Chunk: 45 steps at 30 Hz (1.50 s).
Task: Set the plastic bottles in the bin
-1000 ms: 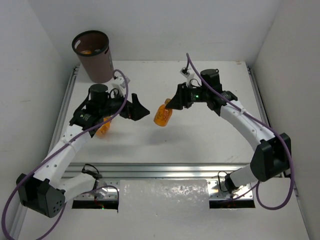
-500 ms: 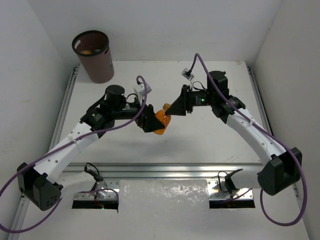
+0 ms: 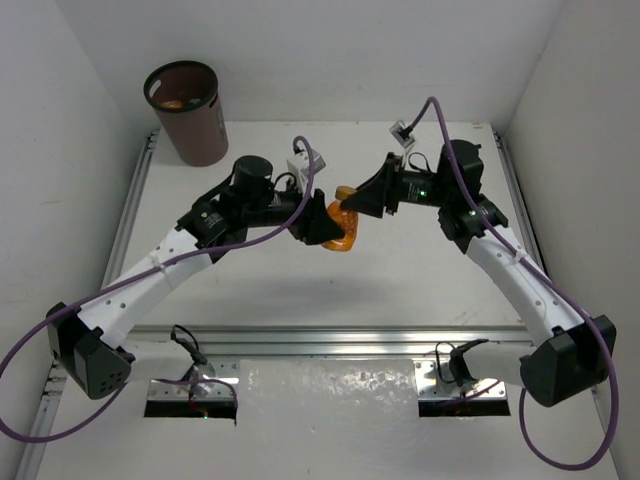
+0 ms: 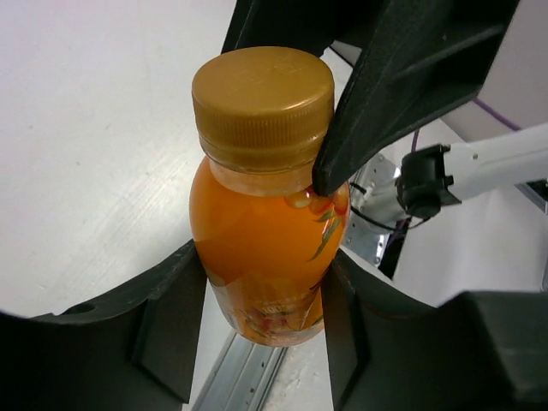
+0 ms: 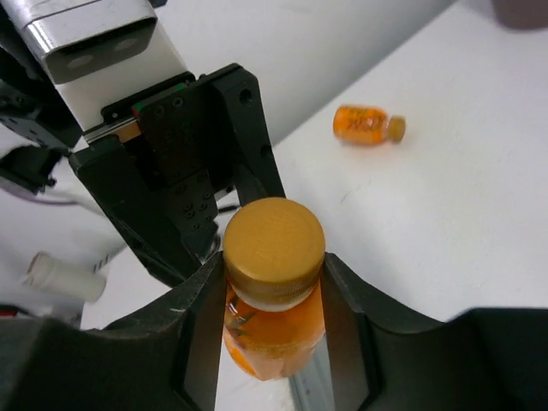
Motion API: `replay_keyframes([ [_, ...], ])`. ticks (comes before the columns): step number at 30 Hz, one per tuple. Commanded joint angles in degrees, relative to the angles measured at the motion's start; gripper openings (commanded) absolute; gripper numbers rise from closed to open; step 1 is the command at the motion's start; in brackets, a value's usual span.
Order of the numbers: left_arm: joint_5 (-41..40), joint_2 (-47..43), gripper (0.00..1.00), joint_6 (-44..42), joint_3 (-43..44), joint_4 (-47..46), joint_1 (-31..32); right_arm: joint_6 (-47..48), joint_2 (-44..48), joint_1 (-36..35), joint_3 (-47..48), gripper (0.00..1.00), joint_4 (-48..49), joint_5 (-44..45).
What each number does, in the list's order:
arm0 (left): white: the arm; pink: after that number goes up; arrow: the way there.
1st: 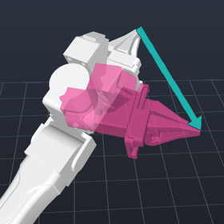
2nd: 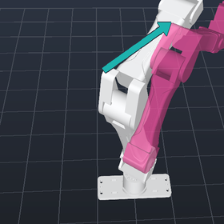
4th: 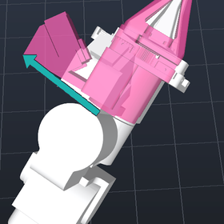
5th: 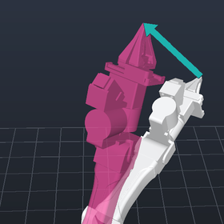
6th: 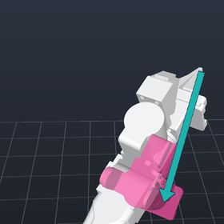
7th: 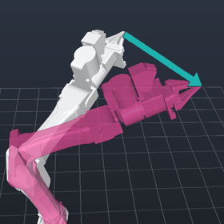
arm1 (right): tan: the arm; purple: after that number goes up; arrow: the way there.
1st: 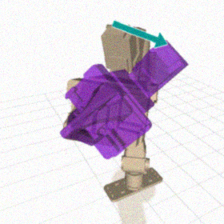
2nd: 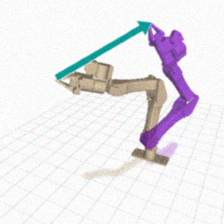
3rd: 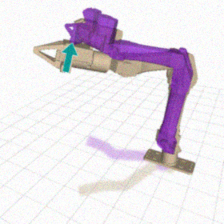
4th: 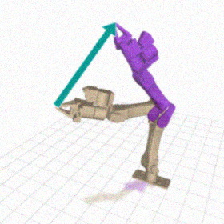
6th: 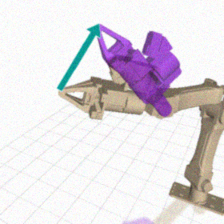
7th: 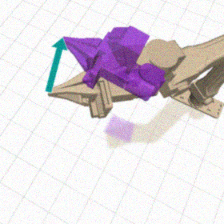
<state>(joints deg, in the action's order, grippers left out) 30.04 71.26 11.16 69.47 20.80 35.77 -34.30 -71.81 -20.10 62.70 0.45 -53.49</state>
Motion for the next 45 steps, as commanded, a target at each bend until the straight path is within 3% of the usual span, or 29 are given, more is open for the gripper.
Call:
replay_keyframes([
  [1,-13.14,1.77,0.00,4.21,6.10,-3.66,-4.38,-6.28,1.59,1.64,-2.84,0.45,7.37,-2.32],
  [2,-16.13,2.56,0.00,4.66,8.90,-2.79,-5.44,-6.91,1.15,3.12,-2.58,0.63,6.16,-0.92],
  [3,-19.72,4.91,0.00,5.01,10.84,0.44,-6.23,-7.35,0.62,4.00,-2.41,0.89,4.93,-0.04],
  [4,-25.24,6.24,0.00,6.23,15.12,2.13,-9.37,-8.57,0.71,6.71,-3.10,0.99,3.35,2.67],
  [9,-35.65,15.12,0.00,10.28,28.15,7.42,-22.56,-12.10,6.93,16.30,-10.39,0.99,-0.27,11.74],
  [11,-38.55,20.02,0.00,10.99,35.71,7.07,-25.30,-11.67,9.57,16.58,-12.76,0.99,-1.66,13.67],
  [14,-49.87,28.73,0.00,10.46,47.30,6.63,-29.34,-10.88,15.10,16.58,-18.47,0.99,-2.38,12.98],
  [19,-55.88,45.67,0.00,6.60,67.26,4.60,-34.44,-5.52,21.26,16.58,-21.65,0.99,-8.08,12.80],
  [23,-55.36,50.81,0.00,7.38,69.05,-1.62,-39.28,-1.73,25.84,16.49,-20.78,0.99,-13.19,15.26],
  [26,-53.88,51.78,0.17,6.08,65.18,-10.76,-41.21,-0.41,25.14,16.23,-20.25,0.99,-15.47,12.37],
  [29,-48.26,55.64,0.47,4.05,68.85,-14.55,-42.36,-0.50,24.96,16.06,-20.86,0.99,-15.56,13.23],
  [30,-48.15,56.43,0.68,3.79,70.69,-14.99,-42.45,-0.50,25.05,16.05,-21.12,0.99,-15.65,14.02],
  [32,-48.93,56.97,0.86,5.27,70.98,-15.09,-42.88,-0.06,25.58,15.62,-21.30,0.99,-16.26,15.87],
  [33,-49.11,56.53,0.99,5.80,71.24,-14.21,-43.06,0.11,25.67,15.44,-21.30,0.99,-16.44,17.01],
  [39,-51.48,51.61,1.00,4.40,69.40,-10.60,-43.41,0.82,26.81,15.00,-21.30,0.99,-16.79,17.90],
  [43,-48.52,41.17,1.00,6.84,63.62,3.87,-43.15,1.52,27.25,15.00,-20.60,0.99,-16.79,18.78],
  [45,-43.60,33.55,1.00,8.87,54.92,11.58,-42.98,2.40,26.46,15.09,-19.90,0.99,-17.85,18.95],
])
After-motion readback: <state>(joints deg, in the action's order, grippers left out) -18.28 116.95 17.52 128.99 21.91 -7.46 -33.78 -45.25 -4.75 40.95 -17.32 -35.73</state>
